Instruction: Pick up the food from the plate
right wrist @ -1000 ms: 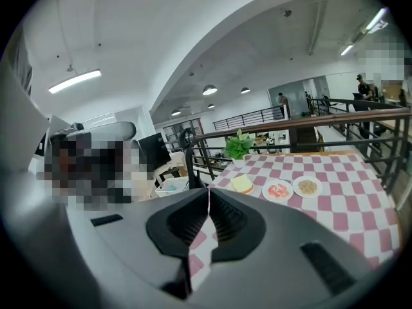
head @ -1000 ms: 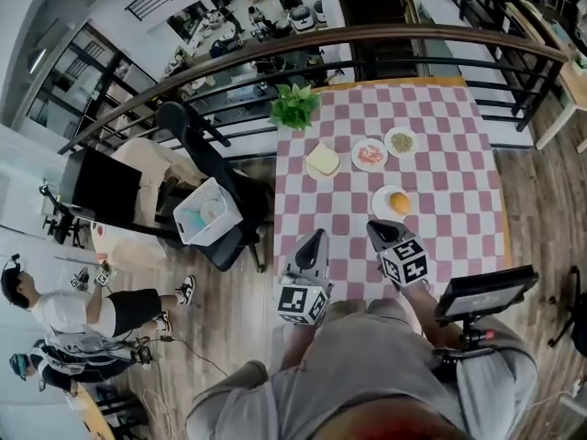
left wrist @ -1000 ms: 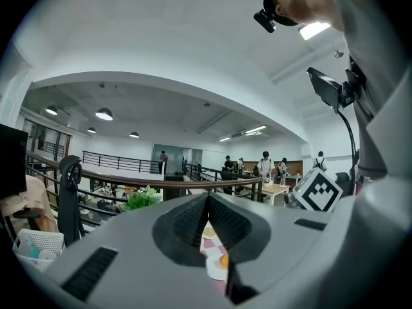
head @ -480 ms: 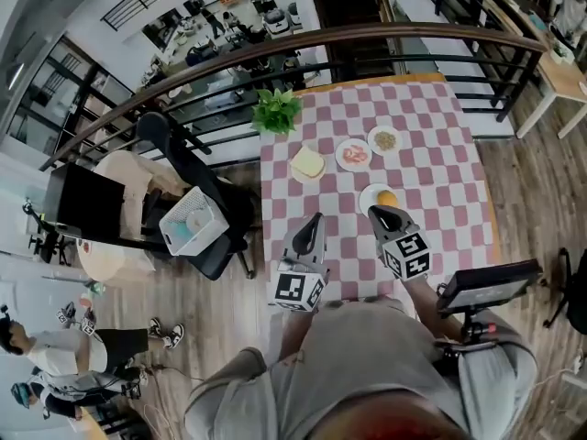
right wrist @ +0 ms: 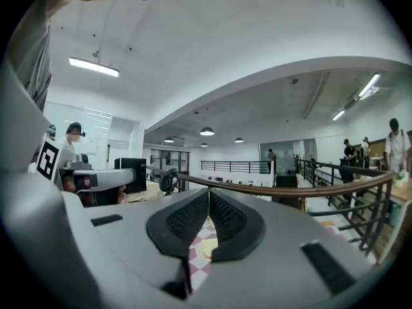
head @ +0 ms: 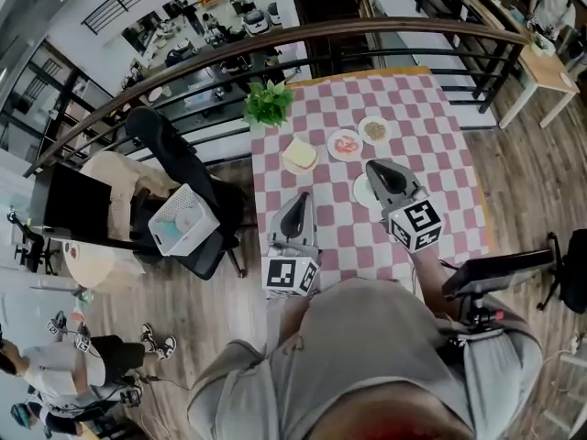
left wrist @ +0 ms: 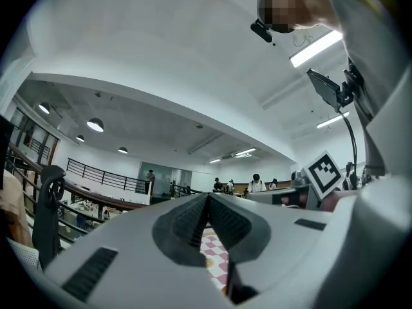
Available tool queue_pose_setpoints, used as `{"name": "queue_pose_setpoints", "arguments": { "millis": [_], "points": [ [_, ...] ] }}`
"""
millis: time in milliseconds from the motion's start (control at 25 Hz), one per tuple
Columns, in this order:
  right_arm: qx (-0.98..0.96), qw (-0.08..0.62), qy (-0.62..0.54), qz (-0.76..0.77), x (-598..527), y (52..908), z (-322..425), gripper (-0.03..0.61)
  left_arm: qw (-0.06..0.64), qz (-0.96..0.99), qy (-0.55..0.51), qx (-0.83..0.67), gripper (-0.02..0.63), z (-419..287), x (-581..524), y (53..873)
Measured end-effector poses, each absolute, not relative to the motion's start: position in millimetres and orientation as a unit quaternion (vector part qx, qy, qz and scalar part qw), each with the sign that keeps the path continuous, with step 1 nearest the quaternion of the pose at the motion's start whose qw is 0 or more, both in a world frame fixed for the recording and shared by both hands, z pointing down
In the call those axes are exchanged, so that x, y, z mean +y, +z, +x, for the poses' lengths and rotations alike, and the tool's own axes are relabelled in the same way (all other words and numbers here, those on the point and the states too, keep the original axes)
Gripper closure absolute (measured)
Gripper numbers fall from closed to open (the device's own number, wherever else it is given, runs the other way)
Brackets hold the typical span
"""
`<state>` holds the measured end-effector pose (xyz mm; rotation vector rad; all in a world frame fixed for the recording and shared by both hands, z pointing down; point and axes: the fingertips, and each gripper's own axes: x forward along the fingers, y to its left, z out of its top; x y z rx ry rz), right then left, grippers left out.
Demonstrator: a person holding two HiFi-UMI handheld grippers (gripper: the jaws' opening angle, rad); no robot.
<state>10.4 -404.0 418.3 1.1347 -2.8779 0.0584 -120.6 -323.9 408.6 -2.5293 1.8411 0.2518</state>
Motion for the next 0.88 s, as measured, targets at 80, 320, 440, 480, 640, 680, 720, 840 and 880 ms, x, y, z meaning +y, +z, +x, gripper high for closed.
{"name": "queue_pose_setpoints", "arguments": {
  "millis": [80,320,440,480,640,680,720,840,880],
  "points": [
    [-0.926,0.026,0.009,0.375,-405.0,415.4,11.0,0.563,-0.001,-0.808,0.078,0.584,0.604,-122.5,-324.8,412.6],
    [-0.922,0.031,0.023,0.385,-401.9,423.7,11.9,0.563,0.002,-0.814,0.077,0.576,0.604,-125.2,-330.3,410.9],
    [-0.925,0.053,0.012,0.376,-399.8,433.7,5.3,0.561,0.003,-0.818,0.077,0.57,0.604,-123.9,-331.7,412.3],
    [-0.925,0.075,0.002,0.372,-398.6,441.3,1.4,0.487,0.001,-0.82,0.076,0.567,0.604,-123.0,-330.1,414.8],
    [-0.915,0.136,-0.019,0.379,-411.2,458.9,-5.7,0.261,-0.002,-0.824,0.075,0.562,0.604,-125.1,-331.2,418.6],
    [-0.915,0.136,-0.017,0.381,-415.6,458.8,-6.2,0.261,-0.001,-0.824,0.074,0.562,0.604,-127.5,-332.5,418.4],
    [-0.914,0.136,-0.013,0.381,-418.1,459.8,-6.2,0.261,-0.002,-0.823,0.072,0.564,0.604,-129.7,-332.8,419.5],
    [-0.913,0.151,0.003,0.38,-419.4,469.0,-3.9,0.261,-0.015,-0.821,0.071,0.566,0.604,-135.0,-330.9,428.2],
    [-0.912,0.16,0.006,0.377,-419.7,473.5,-3.2,0.261,-0.018,-0.82,0.072,0.567,0.604,-136.7,-330.0,430.7]
  ]
}}
